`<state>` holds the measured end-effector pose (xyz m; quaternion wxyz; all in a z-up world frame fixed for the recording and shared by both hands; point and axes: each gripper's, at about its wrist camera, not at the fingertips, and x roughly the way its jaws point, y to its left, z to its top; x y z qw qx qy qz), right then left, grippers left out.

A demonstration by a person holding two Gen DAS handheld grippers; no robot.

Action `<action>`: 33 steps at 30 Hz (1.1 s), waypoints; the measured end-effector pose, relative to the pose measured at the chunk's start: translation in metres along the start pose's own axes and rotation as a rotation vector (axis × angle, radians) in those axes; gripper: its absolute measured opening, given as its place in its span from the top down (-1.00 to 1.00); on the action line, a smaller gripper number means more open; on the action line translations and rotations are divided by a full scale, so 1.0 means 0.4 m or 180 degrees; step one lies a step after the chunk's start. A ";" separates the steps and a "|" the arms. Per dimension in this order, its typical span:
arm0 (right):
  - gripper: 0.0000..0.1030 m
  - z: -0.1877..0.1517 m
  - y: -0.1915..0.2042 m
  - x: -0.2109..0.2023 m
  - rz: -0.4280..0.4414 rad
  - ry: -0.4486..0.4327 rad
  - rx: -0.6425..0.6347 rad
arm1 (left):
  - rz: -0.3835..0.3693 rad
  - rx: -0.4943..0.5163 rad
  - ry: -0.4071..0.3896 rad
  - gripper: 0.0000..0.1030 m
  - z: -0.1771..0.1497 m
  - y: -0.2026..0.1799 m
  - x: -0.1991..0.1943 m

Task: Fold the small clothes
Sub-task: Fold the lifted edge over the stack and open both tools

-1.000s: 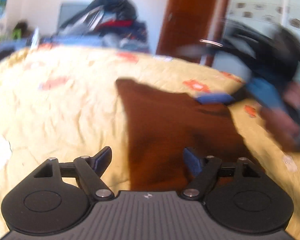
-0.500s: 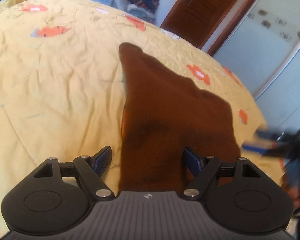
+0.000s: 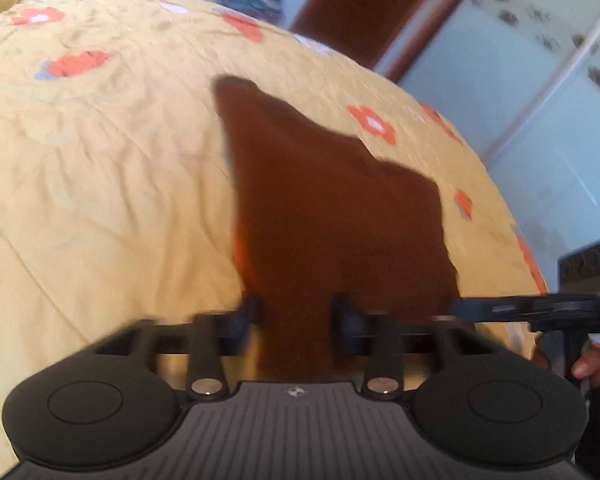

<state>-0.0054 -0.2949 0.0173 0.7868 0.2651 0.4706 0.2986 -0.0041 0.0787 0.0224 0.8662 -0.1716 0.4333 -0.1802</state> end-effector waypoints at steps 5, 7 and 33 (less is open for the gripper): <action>-1.00 0.124 -0.028 -0.001 -0.0006 -0.0568 0.0304 | 0.0030 -0.0425 -0.0142 -0.88 0.125 0.059 0.066; -1.00 0.173 -0.050 0.045 0.0076 -0.0495 0.0468 | 0.0003 -0.0478 -0.0074 -0.86 0.170 0.064 0.124; -0.68 0.142 0.148 0.029 -0.0639 -0.1051 -0.0648 | 0.1363 0.1747 -0.0550 -0.20 0.106 -0.230 0.181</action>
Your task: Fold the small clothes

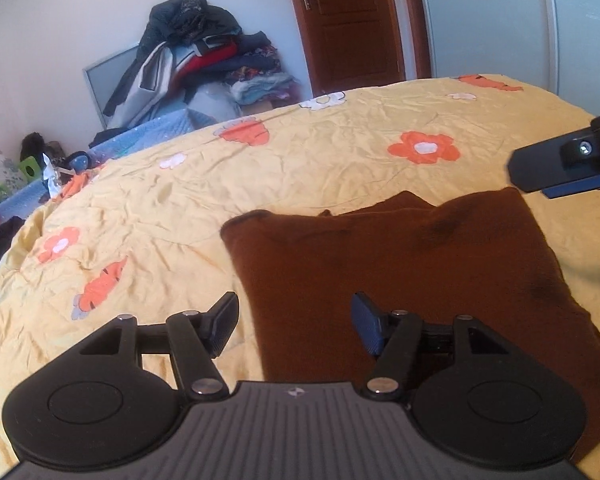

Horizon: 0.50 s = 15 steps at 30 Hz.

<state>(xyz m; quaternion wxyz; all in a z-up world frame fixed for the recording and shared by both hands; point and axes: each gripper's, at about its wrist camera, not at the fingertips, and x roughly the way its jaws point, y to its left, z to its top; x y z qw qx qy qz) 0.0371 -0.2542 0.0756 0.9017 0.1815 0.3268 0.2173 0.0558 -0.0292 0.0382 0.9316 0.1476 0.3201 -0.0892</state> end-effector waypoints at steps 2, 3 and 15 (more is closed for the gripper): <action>-0.71 -0.004 0.021 0.031 0.0015 0.0114 -0.0109 | -0.0015 0.0027 0.0062 -0.19 -0.009 -0.015 0.012; -0.71 -0.014 0.030 0.049 -0.0003 0.0199 -0.0137 | -0.0003 0.0023 0.0102 -0.19 -0.015 -0.019 0.022; -0.89 -0.053 0.001 -0.008 0.0164 0.0324 0.0091 | -0.0528 -0.0720 0.0085 -0.21 -0.096 0.093 -0.058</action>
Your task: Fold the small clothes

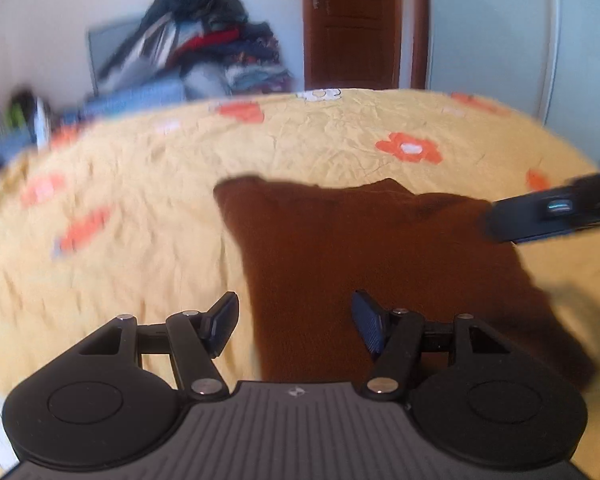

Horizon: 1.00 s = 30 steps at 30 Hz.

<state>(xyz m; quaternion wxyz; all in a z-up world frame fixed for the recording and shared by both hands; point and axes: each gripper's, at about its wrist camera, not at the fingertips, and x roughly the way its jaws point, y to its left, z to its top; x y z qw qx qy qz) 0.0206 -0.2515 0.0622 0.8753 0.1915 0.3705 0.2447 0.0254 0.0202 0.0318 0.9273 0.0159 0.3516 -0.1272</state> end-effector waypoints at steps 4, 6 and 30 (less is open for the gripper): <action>-0.94 -0.074 -0.097 -0.072 0.0178 0.0299 0.0545 | -0.0906 -0.1139 0.0485 -0.22 -0.086 0.136 -0.019; -0.84 -0.116 -0.128 -0.061 0.0324 0.0550 0.0737 | -0.1269 -0.1408 0.0555 -0.21 -0.117 0.152 -0.015; -0.49 -0.083 0.019 -0.156 0.0254 0.0047 0.0081 | -0.0394 0.0114 -0.0308 -0.32 -0.122 -0.059 -0.206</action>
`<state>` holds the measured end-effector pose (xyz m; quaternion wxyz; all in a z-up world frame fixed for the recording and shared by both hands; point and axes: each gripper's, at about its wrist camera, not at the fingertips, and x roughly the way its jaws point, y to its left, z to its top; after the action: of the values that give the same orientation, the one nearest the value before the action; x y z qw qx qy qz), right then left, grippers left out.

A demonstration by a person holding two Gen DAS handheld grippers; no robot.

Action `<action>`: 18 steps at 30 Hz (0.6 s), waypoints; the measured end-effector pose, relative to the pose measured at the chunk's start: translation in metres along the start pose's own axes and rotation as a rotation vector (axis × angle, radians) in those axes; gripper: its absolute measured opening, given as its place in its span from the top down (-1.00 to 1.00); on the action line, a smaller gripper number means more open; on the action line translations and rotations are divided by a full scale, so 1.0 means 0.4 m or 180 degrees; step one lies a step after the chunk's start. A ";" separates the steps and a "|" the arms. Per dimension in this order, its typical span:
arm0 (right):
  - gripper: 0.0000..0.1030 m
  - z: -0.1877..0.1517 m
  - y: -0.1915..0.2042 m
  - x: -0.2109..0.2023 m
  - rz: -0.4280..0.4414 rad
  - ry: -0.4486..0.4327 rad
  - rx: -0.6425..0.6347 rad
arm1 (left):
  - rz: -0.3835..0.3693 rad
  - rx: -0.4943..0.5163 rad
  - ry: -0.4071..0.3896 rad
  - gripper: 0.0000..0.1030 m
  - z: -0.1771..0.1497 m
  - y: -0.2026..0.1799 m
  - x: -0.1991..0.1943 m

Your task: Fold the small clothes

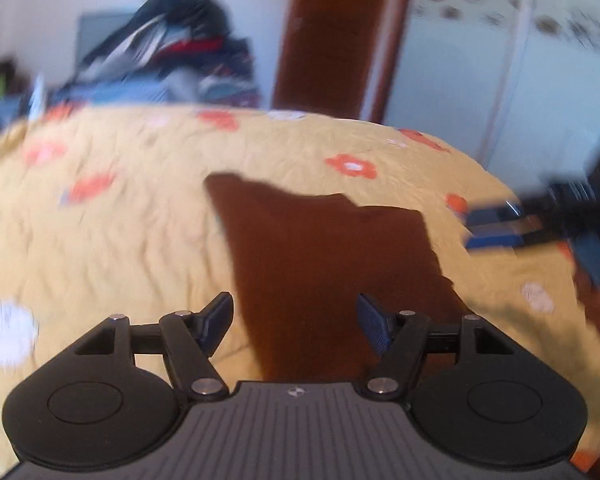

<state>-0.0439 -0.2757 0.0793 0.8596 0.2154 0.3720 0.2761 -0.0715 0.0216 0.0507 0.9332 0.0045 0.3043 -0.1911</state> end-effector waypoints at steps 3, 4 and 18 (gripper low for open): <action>-0.59 0.051 0.043 0.107 -0.0027 0.0222 -0.0354 | -0.0167 0.0343 0.0264 -0.32 0.001 -0.060 0.083; -0.62 0.059 0.039 0.156 -0.0085 0.0372 -0.0428 | -0.0195 0.0361 0.0474 -0.32 -0.010 -0.068 0.126; -1.00 -0.006 0.055 0.092 -0.0693 -0.0282 -0.0478 | 0.0365 0.0154 -0.0102 -0.72 -0.090 -0.051 -0.010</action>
<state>-0.0317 -0.2354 0.0711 0.9138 0.1208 0.3332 0.1985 -0.1019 0.0086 0.0259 0.9470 0.0415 0.2838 -0.1447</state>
